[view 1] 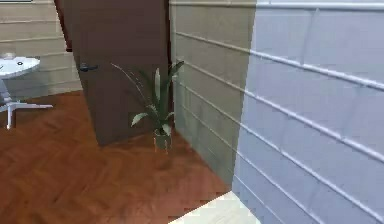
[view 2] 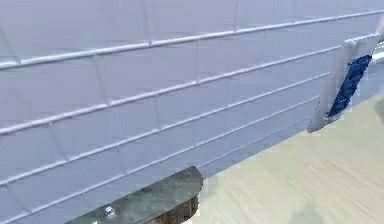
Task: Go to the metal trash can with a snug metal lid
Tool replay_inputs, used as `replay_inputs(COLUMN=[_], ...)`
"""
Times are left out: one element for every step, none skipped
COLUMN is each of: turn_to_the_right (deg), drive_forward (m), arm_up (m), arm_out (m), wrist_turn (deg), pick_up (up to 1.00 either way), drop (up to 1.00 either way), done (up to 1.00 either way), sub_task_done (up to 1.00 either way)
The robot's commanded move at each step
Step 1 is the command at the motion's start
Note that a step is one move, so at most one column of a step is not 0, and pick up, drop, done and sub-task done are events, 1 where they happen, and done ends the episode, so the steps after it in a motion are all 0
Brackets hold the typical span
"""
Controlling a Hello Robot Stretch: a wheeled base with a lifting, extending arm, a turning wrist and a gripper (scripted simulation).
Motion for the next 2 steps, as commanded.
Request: replay_inputs(turn_to_the_right=[-42.0, 0.0], drive_forward=[0.00, 1.00], arm_up=[0.00, 0.00], arm_out=[0.00, 0.00], wrist_turn=[0.0, 0.0], pick_up=[0.00, 0.00], drop=[0.00, 0.00], done=[0.00, 0.00], sub_task_done=[0.00, 0.00])
